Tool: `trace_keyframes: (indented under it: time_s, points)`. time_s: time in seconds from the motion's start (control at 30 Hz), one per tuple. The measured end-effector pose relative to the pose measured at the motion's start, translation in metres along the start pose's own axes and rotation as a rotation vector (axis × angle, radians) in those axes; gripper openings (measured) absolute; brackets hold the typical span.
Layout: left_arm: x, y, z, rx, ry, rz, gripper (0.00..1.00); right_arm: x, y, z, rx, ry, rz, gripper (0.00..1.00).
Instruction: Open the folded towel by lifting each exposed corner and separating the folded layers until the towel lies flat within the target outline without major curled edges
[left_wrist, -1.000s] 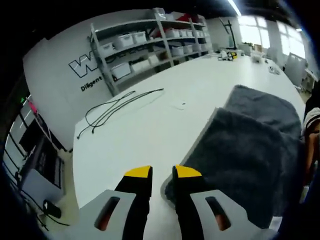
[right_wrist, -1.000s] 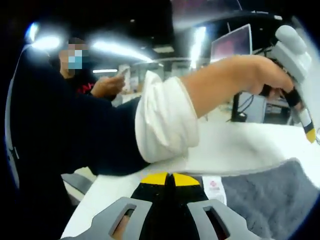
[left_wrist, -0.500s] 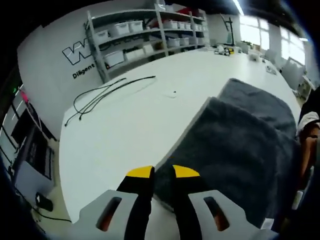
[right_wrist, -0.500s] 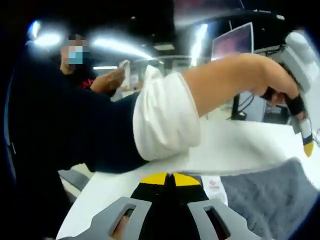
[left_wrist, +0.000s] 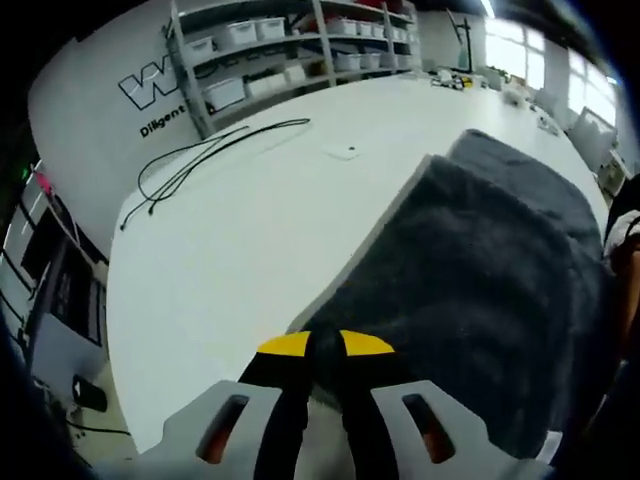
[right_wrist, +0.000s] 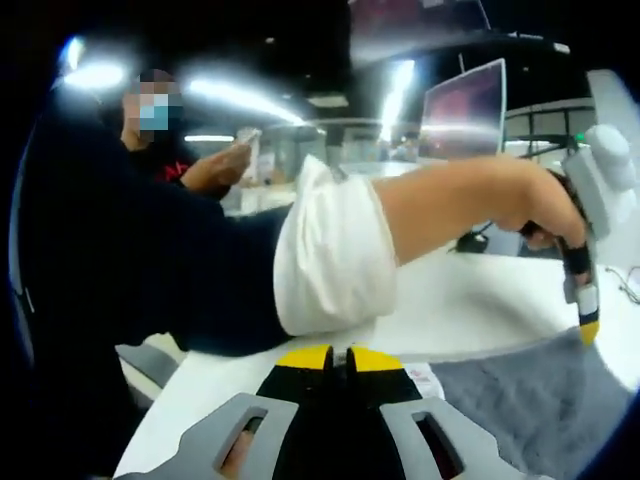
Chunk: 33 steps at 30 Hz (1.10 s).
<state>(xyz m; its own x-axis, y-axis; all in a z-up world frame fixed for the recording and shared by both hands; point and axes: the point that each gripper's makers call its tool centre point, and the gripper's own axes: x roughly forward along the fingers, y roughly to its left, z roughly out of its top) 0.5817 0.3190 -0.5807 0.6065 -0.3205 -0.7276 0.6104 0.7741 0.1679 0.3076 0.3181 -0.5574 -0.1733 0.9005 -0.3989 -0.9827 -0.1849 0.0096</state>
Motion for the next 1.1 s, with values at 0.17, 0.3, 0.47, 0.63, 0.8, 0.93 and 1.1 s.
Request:
trace_keyframes:
  time_s: [0.17,0.3,0.47,0.63,0.8,0.93,1.1]
  points:
    - [0.006,-0.001,-0.003,-0.003,0.013,-0.013,0.07,-0.007,-0.009,-0.001,-0.007,0.017,-0.034,0.00]
    - [0.009,-0.003,-0.005,-0.006,0.022,-0.015,0.05,-0.008,-0.007,-0.013,0.021,0.057,-0.013,0.00]
    - [0.011,-0.003,-0.006,-0.004,0.027,-0.019,0.04,-0.002,0.002,-0.028,-0.009,0.126,0.019,0.00]
    - [0.010,-0.002,-0.007,-0.006,0.030,-0.018,0.04,0.005,0.007,-0.034,-0.030,0.158,0.030,0.00]
    - [0.014,-0.002,-0.007,-0.003,0.031,-0.017,0.04,0.010,0.010,-0.039,-0.043,0.181,0.032,0.00]
    - [0.016,-0.002,-0.007,0.002,0.033,-0.020,0.04,0.013,0.011,-0.039,-0.057,0.191,0.030,0.00]
    - [0.019,0.004,-0.006,0.002,0.027,-0.017,0.04,0.016,0.013,-0.039,-0.056,0.188,0.029,0.00]
